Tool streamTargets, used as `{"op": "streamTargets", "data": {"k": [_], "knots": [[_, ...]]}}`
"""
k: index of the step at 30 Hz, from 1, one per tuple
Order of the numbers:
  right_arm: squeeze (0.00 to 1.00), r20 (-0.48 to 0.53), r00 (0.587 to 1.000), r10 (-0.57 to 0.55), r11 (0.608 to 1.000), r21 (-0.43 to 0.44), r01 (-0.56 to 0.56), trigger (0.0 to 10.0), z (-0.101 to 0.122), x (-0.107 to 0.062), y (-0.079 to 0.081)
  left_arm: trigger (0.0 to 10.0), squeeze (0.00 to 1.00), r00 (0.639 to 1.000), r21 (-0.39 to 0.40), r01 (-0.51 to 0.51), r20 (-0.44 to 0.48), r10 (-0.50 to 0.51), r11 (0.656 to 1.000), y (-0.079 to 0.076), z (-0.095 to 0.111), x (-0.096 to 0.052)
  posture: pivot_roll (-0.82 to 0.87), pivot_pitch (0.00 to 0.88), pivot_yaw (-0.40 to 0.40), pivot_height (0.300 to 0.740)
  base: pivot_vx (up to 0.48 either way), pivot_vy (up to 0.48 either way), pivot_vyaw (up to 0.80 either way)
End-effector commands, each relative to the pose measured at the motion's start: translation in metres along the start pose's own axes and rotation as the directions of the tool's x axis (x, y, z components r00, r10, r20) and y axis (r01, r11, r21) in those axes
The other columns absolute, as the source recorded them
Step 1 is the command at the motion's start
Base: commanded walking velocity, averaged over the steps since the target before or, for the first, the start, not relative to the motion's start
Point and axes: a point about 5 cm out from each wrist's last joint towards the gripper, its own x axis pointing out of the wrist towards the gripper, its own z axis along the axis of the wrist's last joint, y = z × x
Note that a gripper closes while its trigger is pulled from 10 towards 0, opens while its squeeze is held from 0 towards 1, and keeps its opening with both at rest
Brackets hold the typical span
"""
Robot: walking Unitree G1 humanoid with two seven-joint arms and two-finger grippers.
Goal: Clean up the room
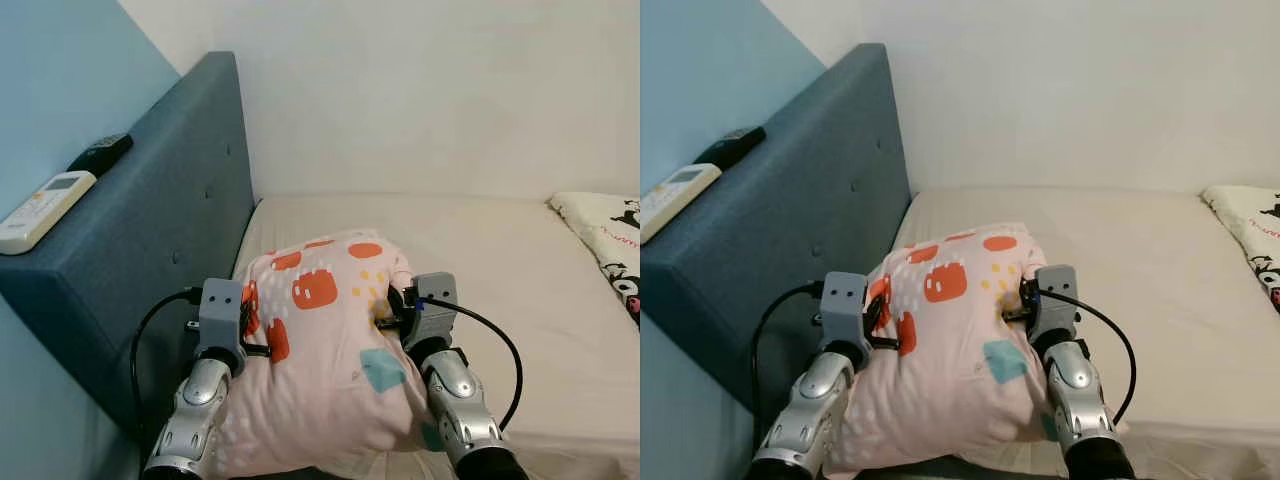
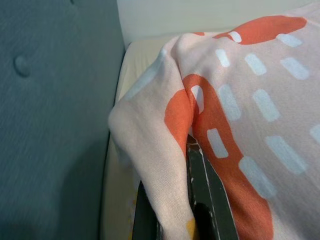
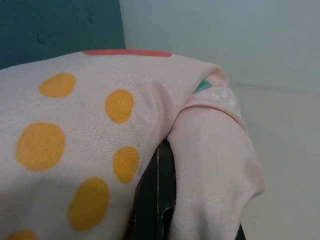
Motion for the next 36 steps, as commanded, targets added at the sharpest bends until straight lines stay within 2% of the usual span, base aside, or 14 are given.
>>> {"op": "streamTargets", "data": {"k": [1,11,36], "knots": [[0.00,0.046,0.999,0.011,1.000,0.005,-0.011,10.0,0.0085,0.0023,0.0044,10.0,0.00,0.999,0.000,0.030,0.040,-0.030,1.000,-0.0049,0.0068,-0.0013,-0.02,0.072,-0.005,0.740,-0.285,0.000,0.00],[0.00,0.044,0.999,0.011,1.000,0.006,-0.011,10.0,0.0077,0.0019,0.0053,10.0,0.00,0.999,-0.002,0.031,0.043,-0.031,1.000,-0.0041,0.0070,-0.0022,-0.01,0.076,-0.003,0.740,-0.287,0.000,0.00],[0.00,0.039,0.999,-0.028,0.999,0.032,0.027,10.0,0.0045,-0.0030,0.0006,10.0,0.00,0.997,0.037,0.079,0.005,-0.079,0.996,-0.0081,0.0060,-0.0015,0.00,0.091,0.019,0.740,0.000,0.000,0.00]]}}
